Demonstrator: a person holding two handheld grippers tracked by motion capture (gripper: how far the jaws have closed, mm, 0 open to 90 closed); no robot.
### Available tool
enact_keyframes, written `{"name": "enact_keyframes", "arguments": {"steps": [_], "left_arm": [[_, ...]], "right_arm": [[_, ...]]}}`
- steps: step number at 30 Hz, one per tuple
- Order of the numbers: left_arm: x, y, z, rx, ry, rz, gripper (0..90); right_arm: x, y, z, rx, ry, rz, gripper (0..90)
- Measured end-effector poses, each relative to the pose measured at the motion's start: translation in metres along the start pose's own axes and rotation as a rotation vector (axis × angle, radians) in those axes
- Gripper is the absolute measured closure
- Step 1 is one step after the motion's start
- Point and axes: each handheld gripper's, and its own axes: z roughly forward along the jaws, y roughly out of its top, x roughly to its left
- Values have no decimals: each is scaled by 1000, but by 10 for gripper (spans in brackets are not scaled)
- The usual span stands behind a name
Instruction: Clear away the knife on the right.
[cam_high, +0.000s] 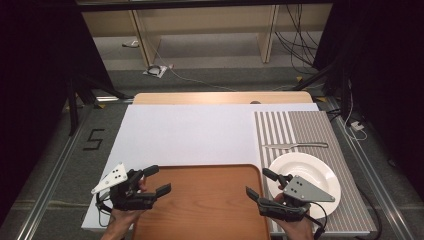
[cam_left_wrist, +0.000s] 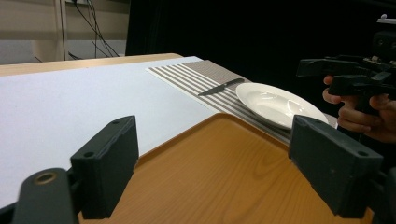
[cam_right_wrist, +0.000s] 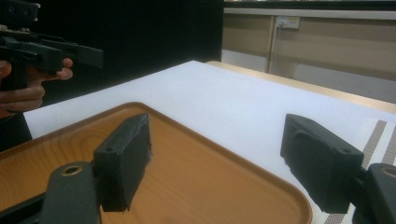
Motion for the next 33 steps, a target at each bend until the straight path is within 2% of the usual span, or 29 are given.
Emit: {"name": "enact_keyframes", "arguments": {"steps": [14, 26, 33], "left_arm": [[0, 0, 0, 1, 0, 0, 160], [1, 0, 0, -2, 2, -5, 160], [0, 0, 0, 1, 0, -3, 160]], "right_arm": [[0, 2, -1, 7, -10, -15, 256], [-4, 6, -2, 40, -65, -70, 256], [-16, 10, -8, 56, -109, -61, 255]]}}
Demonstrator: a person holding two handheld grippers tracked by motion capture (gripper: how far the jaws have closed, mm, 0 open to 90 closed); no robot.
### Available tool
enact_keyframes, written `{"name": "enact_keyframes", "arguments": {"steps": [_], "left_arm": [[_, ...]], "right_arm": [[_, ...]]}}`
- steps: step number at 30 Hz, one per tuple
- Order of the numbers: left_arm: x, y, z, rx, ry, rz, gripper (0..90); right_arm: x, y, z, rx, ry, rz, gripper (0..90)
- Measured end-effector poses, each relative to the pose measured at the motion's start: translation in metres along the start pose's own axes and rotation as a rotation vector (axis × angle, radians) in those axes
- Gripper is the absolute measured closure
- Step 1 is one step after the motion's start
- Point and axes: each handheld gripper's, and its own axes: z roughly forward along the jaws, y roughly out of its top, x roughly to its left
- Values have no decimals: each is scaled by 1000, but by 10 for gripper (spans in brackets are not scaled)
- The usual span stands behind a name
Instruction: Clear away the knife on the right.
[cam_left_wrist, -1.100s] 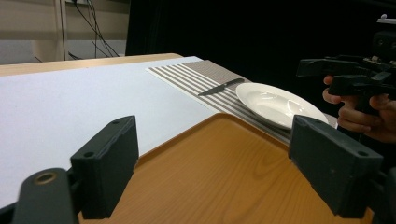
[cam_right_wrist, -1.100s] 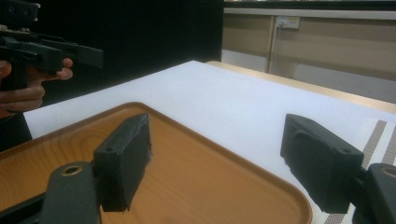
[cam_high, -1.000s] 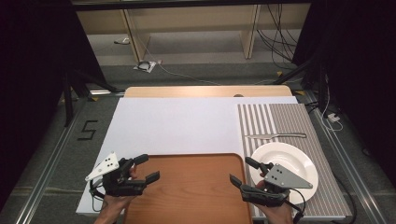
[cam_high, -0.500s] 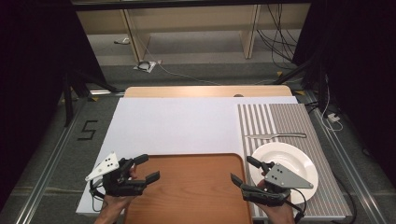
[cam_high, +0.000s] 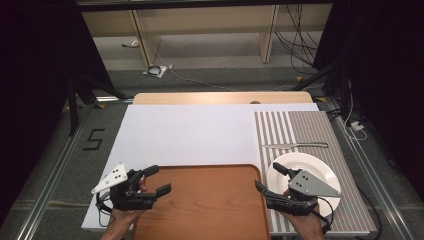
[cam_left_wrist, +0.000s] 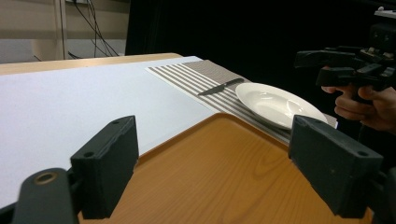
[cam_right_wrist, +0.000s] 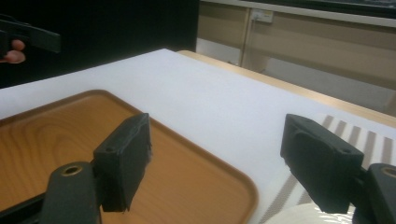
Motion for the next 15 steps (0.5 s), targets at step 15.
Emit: {"name": "enact_keyframes", "arguments": {"steps": [15], "left_arm": [[1, 0, 0, -1, 11, -1, 160]], "right_arm": [[-36, 11, -11, 85, -79, -29, 257]]}}
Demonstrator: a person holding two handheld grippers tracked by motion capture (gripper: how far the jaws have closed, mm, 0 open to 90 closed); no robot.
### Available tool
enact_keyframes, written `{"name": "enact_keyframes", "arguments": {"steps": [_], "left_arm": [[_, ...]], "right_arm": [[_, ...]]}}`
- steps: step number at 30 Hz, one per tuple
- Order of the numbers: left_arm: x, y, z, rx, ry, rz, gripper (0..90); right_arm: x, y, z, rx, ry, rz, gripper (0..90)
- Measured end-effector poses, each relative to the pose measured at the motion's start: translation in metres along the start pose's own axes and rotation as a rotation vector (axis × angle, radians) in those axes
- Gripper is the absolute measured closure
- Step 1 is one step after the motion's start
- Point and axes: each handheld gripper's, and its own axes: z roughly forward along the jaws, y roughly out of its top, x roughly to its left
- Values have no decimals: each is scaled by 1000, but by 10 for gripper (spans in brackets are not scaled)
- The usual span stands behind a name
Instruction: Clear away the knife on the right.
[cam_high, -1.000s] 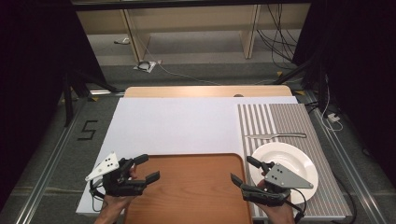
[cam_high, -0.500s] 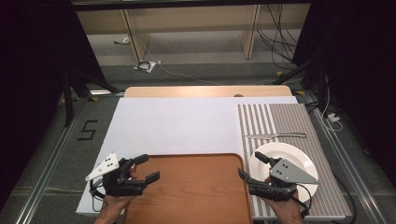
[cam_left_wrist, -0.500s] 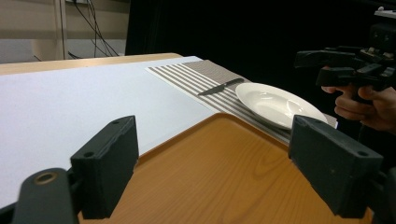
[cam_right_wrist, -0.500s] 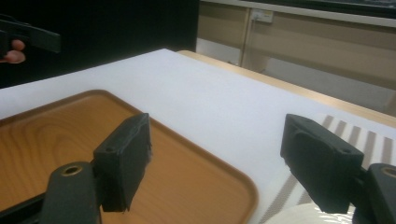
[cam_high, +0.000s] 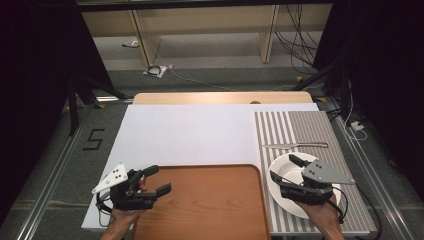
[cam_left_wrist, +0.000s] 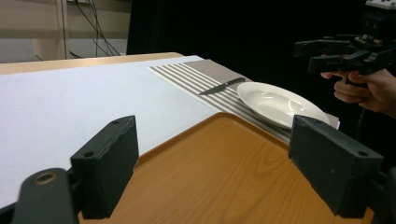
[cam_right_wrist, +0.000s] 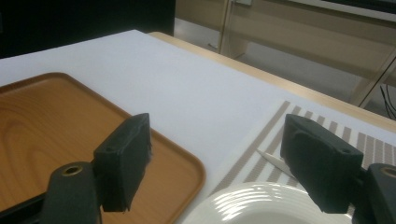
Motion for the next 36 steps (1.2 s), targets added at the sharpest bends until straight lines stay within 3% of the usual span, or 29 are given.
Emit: {"name": "enact_keyframes", "arguments": {"steps": [8, 12, 15, 18, 19, 20, 27, 30, 33, 36], "left_arm": [[1, 0, 0, 0, 1, -1, 160], [1, 0, 0, -1, 4, -4, 160], [2, 0, 0, 1, 6, -4, 160], [2, 0, -1, -3, 2, -5, 160], [2, 0, -1, -3, 2, -5, 160], [2, 0, 0, 0, 1, -10, 160], [2, -1, 0, 0, -1, -10, 160], [3, 0, 0, -1, -3, -12, 160], [1, 0, 0, -1, -7, -8, 160], [1, 0, 0, -1, -6, -8, 160]], "right_arm": [[-21, 5, 3, 60, -37, -12, 262], [-36, 8, 14, 134, -52, -31, 260], [-43, 9, 19, 157, -59, -39, 260], [-62, 12, 30, 241, -62, -33, 263], [-62, 12, 30, 241, -62, -33, 263], [-72, 13, 36, 285, -69, -27, 266], [-94, 17, 51, 371, -109, -42, 277], [-100, 17, 56, 398, -108, -39, 277], [-111, 16, 66, 479, -104, -44, 277], [-118, 16, 71, 500, -95, -30, 282]]}}
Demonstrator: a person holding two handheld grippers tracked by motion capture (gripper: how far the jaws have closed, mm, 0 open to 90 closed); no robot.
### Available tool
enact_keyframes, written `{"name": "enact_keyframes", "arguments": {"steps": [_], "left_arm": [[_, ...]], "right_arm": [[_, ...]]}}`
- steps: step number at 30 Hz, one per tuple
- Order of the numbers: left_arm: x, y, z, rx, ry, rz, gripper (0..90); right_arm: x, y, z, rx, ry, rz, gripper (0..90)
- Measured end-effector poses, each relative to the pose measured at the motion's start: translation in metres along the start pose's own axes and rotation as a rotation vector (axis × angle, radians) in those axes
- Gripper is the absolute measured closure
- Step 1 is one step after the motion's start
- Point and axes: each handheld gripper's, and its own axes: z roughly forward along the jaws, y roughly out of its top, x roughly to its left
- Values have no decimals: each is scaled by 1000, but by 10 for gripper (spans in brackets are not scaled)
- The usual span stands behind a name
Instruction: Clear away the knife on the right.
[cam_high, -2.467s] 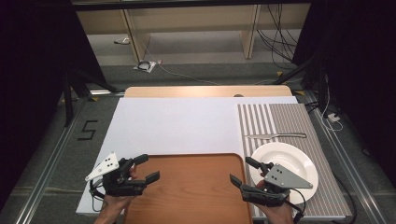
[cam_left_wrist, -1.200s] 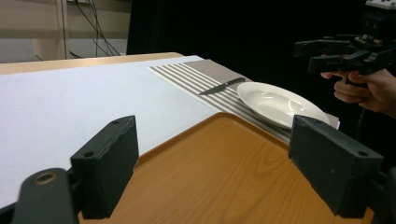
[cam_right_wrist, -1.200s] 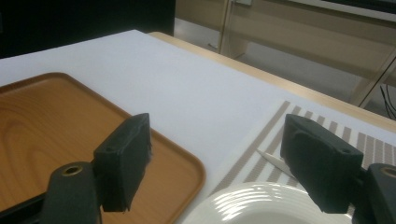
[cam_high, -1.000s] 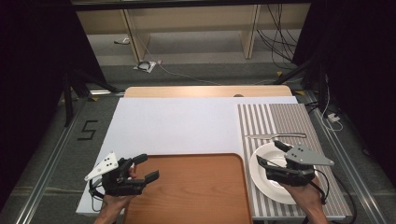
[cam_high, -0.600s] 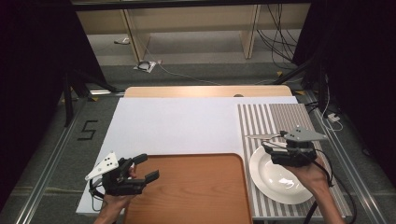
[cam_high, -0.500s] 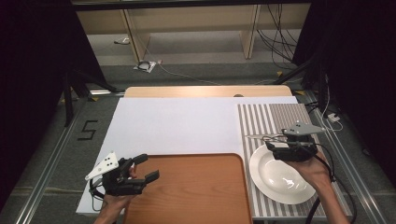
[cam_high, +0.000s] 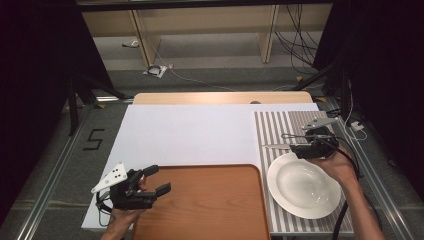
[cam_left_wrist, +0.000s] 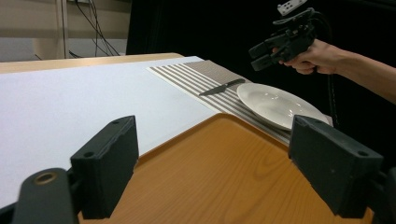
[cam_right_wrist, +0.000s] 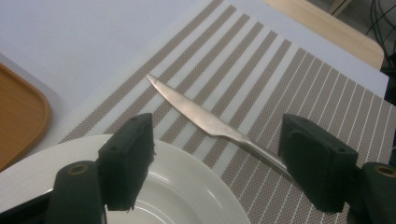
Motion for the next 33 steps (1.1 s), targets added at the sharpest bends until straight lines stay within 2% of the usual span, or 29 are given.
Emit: {"name": "enact_keyframes", "arguments": {"steps": [1, 4, 5, 7, 9, 14, 15, 19, 22, 23, 28, 29, 33], "left_arm": [[0, 0, 0, 0, 1, -1, 160], [0, 0, 0, -4, 0, -3, 160], [0, 0, 0, -3, -1, -1, 160], [0, 0, 0, -2, -2, -1, 160], [0, 0, 0, -3, -2, -1, 160], [-1, 0, -1, -10, 1, -2, 160], [-1, 0, -1, -10, 1, -3, 160], [-1, 0, -1, -15, -4, -4, 160], [-1, 0, -1, -14, -4, -5, 160], [-2, 0, -1, -15, -3, -6, 160], [-1, 0, -1, -15, -4, -4, 160], [-1, 0, -1, -14, -4, -4, 160], [-2, 1, -1, -18, -6, -4, 160]], "right_arm": [[-7, 2, 5, 25, 8, 11, 283], [-13, 3, 9, 42, 21, 24, 284], [-20, 4, 15, 63, 32, 25, 286], [-21, 5, 17, 71, 35, 26, 286], [-27, 9, 23, 107, 43, 28, 286], [-33, 14, 33, 160, 33, 39, 286], [-36, 15, 38, 188, 23, 39, 286], [-42, 16, 47, 241, 17, 40, 297], [-45, 16, 51, 258, 16, 45, 300], [-48, 17, 54, 283, 15, 37, 307], [-51, 17, 59, 323, 6, 26, 327], [-53, 16, 63, 348, 1, 20, 332], [-55, 15, 68, 375, 3, 19, 346]]}}
